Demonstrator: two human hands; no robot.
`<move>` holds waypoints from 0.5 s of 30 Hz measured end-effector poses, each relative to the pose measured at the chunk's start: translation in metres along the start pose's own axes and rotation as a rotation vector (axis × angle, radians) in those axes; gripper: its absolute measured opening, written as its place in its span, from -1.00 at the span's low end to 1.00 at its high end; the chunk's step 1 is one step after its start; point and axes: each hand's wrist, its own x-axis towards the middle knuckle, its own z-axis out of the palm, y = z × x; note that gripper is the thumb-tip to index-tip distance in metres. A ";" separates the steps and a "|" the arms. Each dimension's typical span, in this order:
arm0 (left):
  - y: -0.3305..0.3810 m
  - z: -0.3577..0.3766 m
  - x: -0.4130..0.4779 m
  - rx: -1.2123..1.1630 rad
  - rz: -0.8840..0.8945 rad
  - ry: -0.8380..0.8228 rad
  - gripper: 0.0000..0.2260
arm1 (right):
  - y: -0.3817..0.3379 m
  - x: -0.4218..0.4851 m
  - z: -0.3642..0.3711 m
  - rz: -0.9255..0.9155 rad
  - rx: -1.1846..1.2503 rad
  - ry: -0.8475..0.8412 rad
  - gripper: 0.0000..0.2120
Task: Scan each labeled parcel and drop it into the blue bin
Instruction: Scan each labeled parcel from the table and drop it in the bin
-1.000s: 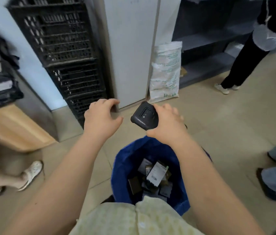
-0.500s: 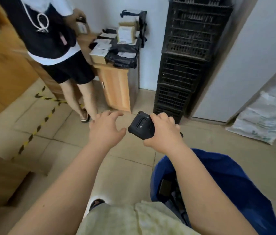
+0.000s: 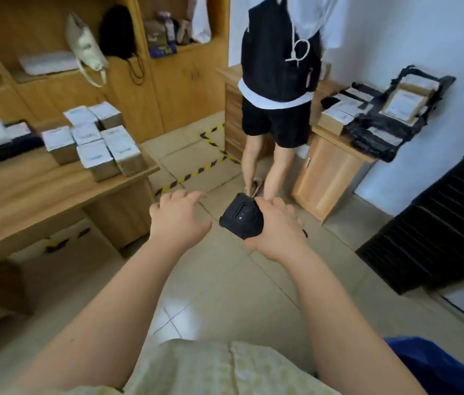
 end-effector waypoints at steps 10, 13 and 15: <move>-0.258 -0.066 -0.012 -0.015 -0.349 0.119 -0.48 | -0.235 0.063 0.120 -0.311 -0.137 -0.096 -0.25; -0.313 -0.078 -0.026 -0.015 -0.419 0.143 -0.48 | -0.296 0.070 0.150 -0.388 -0.157 -0.117 -0.21; -0.345 -0.082 -0.035 -0.021 -0.477 0.143 -0.47 | -0.329 0.072 0.167 -0.441 -0.160 -0.151 -0.23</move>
